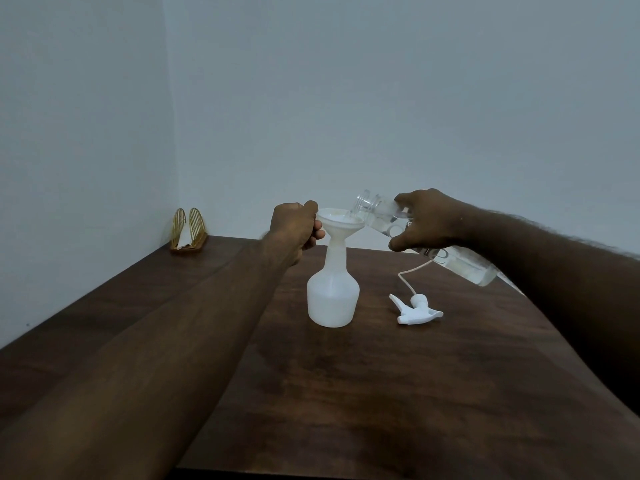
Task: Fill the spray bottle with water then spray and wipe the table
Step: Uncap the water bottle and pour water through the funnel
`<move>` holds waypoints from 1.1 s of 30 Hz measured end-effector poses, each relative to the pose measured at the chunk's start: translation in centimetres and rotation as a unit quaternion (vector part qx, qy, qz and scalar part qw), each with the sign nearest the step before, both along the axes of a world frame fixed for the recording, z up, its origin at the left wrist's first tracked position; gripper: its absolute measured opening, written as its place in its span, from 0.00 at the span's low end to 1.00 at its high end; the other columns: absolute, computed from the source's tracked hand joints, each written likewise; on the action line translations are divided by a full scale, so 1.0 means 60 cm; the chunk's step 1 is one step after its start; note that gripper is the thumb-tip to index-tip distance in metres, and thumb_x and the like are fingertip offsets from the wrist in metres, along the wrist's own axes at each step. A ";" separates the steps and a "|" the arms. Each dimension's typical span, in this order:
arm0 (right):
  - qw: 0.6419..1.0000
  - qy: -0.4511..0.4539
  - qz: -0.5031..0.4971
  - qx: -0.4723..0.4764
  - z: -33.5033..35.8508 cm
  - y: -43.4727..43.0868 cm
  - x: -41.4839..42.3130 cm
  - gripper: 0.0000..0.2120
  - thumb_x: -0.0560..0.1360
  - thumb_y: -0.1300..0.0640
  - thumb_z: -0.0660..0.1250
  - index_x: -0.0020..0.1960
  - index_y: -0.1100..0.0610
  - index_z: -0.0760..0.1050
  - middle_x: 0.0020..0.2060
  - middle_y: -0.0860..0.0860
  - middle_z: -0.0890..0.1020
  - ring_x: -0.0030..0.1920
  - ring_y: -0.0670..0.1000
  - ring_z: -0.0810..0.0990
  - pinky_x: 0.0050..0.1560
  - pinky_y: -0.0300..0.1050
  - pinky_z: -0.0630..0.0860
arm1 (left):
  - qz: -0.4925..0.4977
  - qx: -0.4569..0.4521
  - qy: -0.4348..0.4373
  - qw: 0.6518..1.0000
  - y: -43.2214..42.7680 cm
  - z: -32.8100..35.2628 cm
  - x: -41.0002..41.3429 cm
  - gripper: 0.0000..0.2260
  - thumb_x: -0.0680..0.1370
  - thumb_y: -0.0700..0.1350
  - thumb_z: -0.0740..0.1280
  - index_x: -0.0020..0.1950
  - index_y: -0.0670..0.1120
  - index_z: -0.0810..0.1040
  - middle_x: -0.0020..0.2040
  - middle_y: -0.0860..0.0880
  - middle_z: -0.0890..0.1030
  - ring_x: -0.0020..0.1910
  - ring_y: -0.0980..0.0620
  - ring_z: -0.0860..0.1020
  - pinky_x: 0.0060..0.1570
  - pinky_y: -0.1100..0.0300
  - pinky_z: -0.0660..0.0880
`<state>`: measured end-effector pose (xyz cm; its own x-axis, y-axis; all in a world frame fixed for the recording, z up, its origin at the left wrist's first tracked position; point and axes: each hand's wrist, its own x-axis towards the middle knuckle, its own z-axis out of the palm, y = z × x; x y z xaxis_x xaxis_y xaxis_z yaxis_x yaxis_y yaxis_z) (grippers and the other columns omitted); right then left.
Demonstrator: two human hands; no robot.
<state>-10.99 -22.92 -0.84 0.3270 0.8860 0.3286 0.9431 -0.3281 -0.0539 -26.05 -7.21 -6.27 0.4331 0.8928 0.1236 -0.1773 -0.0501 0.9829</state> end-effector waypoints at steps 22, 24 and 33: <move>1.000 0.002 -0.014 -0.003 0.002 -0.004 0.000 0.19 0.65 0.49 0.75 0.50 0.53 0.72 0.38 0.47 0.76 0.39 0.48 0.77 0.35 0.42 0.70 | 0.007 0.082 0.026 0.996 0.000 -0.006 -0.011 0.09 0.78 0.41 0.62 0.37 0.43 0.71 0.30 0.46 0.75 0.24 0.53 0.74 0.25 0.63 0.68; 1.000 -0.006 -0.014 -0.006 0.003 -0.005 -0.002 0.20 0.65 0.49 0.75 0.51 0.54 0.72 0.38 0.47 0.76 0.41 0.50 0.76 0.36 0.43 0.70 | 0.007 0.085 0.025 0.996 -0.001 -0.006 -0.011 0.10 0.78 0.41 0.62 0.37 0.43 0.70 0.30 0.46 0.75 0.23 0.53 0.74 0.24 0.64 0.68; 1.000 -0.004 -0.016 -0.005 0.005 -0.008 -0.006 0.23 0.65 0.49 0.76 0.55 0.57 0.74 0.36 0.46 0.75 0.41 0.51 0.77 0.38 0.43 0.72 | 0.009 0.093 0.029 0.995 -0.005 -0.007 -0.013 0.10 0.78 0.41 0.62 0.36 0.43 0.70 0.30 0.46 0.75 0.24 0.53 0.75 0.24 0.63 0.68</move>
